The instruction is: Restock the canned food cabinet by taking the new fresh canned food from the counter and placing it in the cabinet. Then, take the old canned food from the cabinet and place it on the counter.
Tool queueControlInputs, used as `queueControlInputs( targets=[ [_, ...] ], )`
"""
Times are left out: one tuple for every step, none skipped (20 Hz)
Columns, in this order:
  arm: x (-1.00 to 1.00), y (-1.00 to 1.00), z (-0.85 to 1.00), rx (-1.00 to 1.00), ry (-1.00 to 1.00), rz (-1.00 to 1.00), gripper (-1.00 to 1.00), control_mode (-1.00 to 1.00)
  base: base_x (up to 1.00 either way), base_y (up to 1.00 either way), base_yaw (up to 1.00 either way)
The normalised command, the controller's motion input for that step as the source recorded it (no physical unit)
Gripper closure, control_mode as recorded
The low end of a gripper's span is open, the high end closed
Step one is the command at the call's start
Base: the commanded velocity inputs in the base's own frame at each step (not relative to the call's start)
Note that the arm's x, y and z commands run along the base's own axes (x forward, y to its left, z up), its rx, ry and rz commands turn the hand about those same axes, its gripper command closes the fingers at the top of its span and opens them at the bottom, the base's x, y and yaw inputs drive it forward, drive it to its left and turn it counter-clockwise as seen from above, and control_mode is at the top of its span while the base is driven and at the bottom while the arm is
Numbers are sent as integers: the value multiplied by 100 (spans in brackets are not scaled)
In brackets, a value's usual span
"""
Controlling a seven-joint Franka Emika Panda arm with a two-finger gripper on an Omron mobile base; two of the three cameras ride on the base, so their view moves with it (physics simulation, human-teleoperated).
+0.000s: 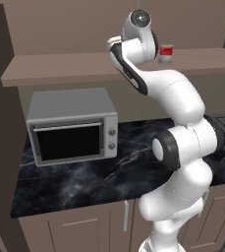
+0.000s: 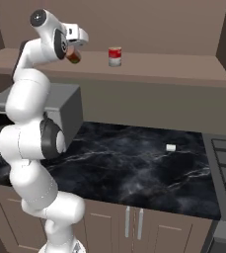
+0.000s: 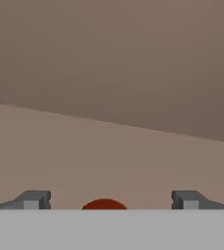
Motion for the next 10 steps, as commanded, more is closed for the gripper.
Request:
queueControlInputs(
  targets=[
    [32, 0, -4, 0, -25, 0, -100, -100, 0, 0, 0],
    [39, 0, -6, 0, -25, 0, -100, -100, 0, 0, 0],
    [41, 0, -6, 0, -25, 0, -100, -100, 0, 0, 0],
    [33, 0, -2, 0, -23, 0, -100, -100, 0, 0, 0],
    [32, 0, -3, 0, -23, 0, -100, -100, 0, 0, 0],
    [32, 0, -2, 0, -22, 0, -100, -100, 0, 0, 0],
    [31, 0, -2, 0, -20, 0, -100, -100, 0, 0, 0],
    [24, 0, 0, 2, -17, -2, -100, -100, 0, 0, 0],
    [20, 0, 0, 2, -16, -2, -100, -100, 0, 0, 0],
    [20, 0, 0, 2, -14, -3, -100, -100, 0, 0, 0]
  ],
)
